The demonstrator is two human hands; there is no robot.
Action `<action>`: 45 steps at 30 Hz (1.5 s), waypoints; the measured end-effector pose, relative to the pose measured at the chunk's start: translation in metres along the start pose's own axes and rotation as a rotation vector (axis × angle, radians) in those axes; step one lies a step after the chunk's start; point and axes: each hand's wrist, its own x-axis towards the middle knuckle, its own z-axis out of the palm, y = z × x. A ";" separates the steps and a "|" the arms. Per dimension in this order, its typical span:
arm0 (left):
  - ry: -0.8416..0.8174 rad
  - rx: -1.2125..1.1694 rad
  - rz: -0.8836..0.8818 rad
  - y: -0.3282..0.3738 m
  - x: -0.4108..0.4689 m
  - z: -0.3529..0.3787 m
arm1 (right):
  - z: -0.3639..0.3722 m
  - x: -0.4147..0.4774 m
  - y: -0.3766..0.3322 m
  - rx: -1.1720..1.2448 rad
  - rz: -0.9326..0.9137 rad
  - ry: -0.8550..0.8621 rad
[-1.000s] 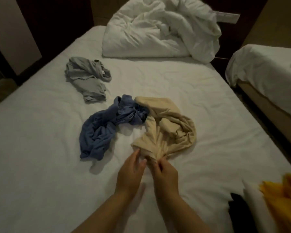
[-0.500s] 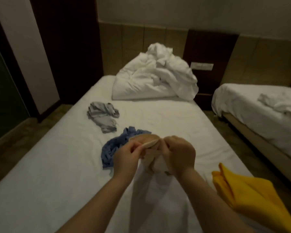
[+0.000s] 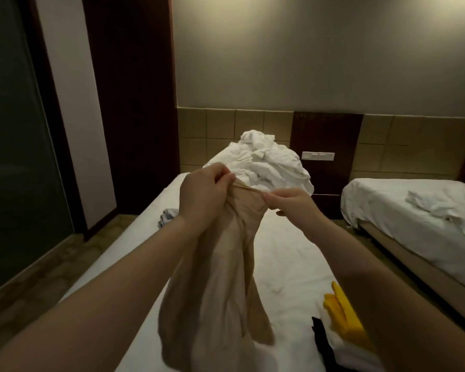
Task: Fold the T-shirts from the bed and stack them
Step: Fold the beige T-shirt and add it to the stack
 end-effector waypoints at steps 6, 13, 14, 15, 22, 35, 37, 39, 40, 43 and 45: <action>0.007 -0.107 0.064 0.025 0.001 -0.021 | 0.005 -0.030 -0.035 0.075 -0.072 -0.227; -0.111 -0.671 -0.160 0.047 -0.003 -0.049 | 0.018 -0.044 -0.058 -0.207 -0.086 -0.265; -0.112 -0.749 -0.192 0.049 -0.002 -0.054 | 0.019 -0.043 -0.057 -0.288 -0.129 -0.191; -0.112 -0.833 -0.231 0.050 0.000 -0.058 | 0.020 -0.043 -0.056 -0.343 -0.167 -0.105; -0.240 -1.068 -0.301 0.056 0.001 -0.068 | 0.037 -0.034 -0.058 -0.229 -0.227 0.128; -0.253 -1.165 -0.681 -0.021 -0.032 -0.069 | -0.009 -0.029 -0.096 0.620 -0.043 0.213; -0.212 -1.182 -0.747 -0.032 -0.032 -0.073 | -0.017 -0.026 -0.098 0.763 -0.025 0.163; -0.252 -1.074 -0.751 -0.036 -0.034 -0.074 | -0.020 -0.025 -0.097 0.817 -0.027 0.083; -0.282 -0.993 -0.740 -0.036 -0.035 -0.073 | -0.019 -0.026 -0.097 0.831 -0.027 0.029; -0.386 -0.749 -0.673 -0.023 -0.037 -0.063 | -0.011 -0.029 -0.097 0.856 0.010 -0.132; -0.477 -0.609 -0.607 -0.011 -0.038 -0.051 | -0.002 -0.032 -0.097 0.853 0.049 -0.251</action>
